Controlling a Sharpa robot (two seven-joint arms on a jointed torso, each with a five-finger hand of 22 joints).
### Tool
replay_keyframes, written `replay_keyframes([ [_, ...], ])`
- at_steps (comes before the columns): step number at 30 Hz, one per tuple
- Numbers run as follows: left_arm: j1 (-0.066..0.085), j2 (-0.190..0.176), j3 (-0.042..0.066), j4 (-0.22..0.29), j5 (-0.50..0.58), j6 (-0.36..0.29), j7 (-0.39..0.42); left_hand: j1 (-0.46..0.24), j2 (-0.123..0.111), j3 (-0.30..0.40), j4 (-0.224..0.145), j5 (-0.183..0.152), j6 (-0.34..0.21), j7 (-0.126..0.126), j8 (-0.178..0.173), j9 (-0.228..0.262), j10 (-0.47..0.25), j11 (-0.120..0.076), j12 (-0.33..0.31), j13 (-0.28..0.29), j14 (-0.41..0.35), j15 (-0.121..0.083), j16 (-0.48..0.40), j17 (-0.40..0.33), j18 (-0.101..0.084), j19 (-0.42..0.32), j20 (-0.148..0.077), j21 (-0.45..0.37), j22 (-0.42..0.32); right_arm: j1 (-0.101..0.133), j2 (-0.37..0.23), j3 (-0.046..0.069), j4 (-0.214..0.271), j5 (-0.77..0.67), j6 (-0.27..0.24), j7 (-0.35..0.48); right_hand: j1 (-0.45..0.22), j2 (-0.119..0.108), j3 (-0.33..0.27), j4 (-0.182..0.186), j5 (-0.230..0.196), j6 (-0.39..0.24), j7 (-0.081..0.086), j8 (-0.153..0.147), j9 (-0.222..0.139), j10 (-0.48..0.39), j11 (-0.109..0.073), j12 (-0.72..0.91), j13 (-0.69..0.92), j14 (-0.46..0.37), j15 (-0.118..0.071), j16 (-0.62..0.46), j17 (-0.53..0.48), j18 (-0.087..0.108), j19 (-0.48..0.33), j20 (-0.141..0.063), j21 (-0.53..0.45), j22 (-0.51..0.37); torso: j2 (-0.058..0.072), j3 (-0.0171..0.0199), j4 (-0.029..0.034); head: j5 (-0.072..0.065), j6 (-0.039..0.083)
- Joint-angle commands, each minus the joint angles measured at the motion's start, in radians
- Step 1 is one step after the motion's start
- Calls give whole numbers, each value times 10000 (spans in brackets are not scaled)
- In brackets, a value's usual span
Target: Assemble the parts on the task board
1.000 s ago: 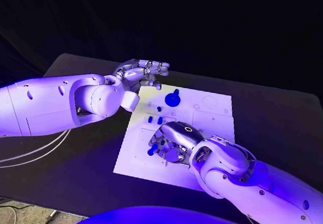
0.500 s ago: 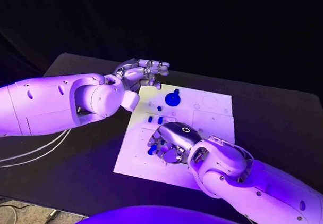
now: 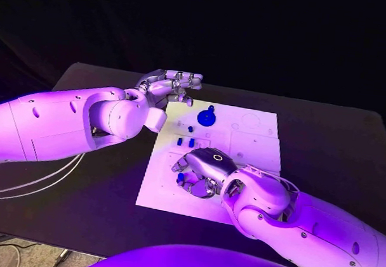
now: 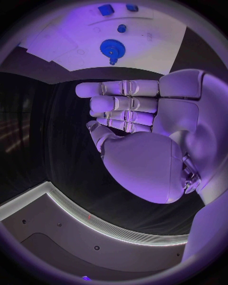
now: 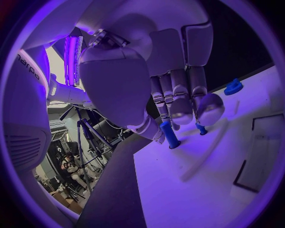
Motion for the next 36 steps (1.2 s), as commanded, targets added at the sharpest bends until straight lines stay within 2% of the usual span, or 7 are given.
replay_keyframes([
  [1,0,14,6,-2,-31,213,14,60,68,-20,-80,38,-12,48,70,-16,-89,-6,62,26,-66,-13,-8,-34,101,-49,-9,-61,-17,-38,-66,-6,76,-274,-506,-61,110,33,-157,-20,55,-128,-31,-31,10,-158,15,27,11,-7,52,-70,-84,190,-63,19,-78,-70,-14,10,-1,-28,24],
  [7,-19,2,5,-30,-31,232,-4,60,68,-20,-80,38,-12,48,70,-16,-89,-6,62,26,-66,-13,-8,-34,101,-49,-9,-61,-17,-172,-527,88,599,-97,-1653,75,120,45,-475,-12,145,-240,-4,-23,14,-301,33,62,20,5,63,-129,-152,195,-56,36,-140,-137,-7,23,-34,-92,90],
  [18,-54,-56,-5,-18,-31,248,-28,60,68,-20,-80,38,-12,48,70,-16,-89,-6,62,26,-66,-13,-8,-34,101,-49,-9,-61,-17,-151,-3253,805,2178,1953,-2375,-713,-357,192,-858,551,247,391,-80,173,93,2079,-323,1104,274,242,-179,339,391,78,366,-137,260,430,-72,6,-222,-486,248],
  [23,-58,-109,-14,36,-31,247,-29,60,68,-20,-80,38,-12,48,70,-16,-89,-6,62,26,-66,-13,-8,-34,101,-49,-9,-61,-17,-123,-4439,878,2478,2607,-2514,-1636,-1174,-104,-1498,1347,631,784,-511,359,129,4134,-837,2150,978,569,-585,1439,1703,-215,1184,-492,1272,1843,-71,2,-370,-679,368],
  [27,-67,-111,-23,49,-31,272,-40,47,71,-30,-80,37,-15,51,71,-18,-103,-3,74,30,-82,-11,-22,-70,100,-52,-7,-64,-19,-229,-4993,895,2668,2809,-2201,-2534,-1758,-229,-2385,2124,1970,1254,-813,690,288,4821,-1121,3829,2769,806,-836,2815,3474,-473,1790,-765,2119,3065,-51,24,-462,-752,428],
  [31,-85,-107,-38,46,-31,288,-52,47,71,-30,-80,37,-15,51,71,-18,-103,-3,74,30,-82,-11,-22,-70,100,-52,-7,-64,-19,-352,-5269,900,2736,2545,-1784,-3073,-1179,200,-3600,2799,2047,1042,-863,953,613,4038,-1125,7362,7168,768,-801,3527,4394,-581,1920,-734,2490,3595,-53,36,-498,-845,449],
  [36,-100,-101,-45,33,-31,299,-58,47,71,-30,-80,37,-15,51,71,-18,-103,-3,74,30,-82,-11,-22,-70,100,-52,-7,-64,-19,-457,-5303,900,2692,2342,-1414,-3293,-1181,441,-4269,2824,1975,769,-758,1018,758,3884,-1051,8343,8541,794,-769,3727,4686,-593,1958,-711,2588,3746,-58,16,-459,-925,453],
])
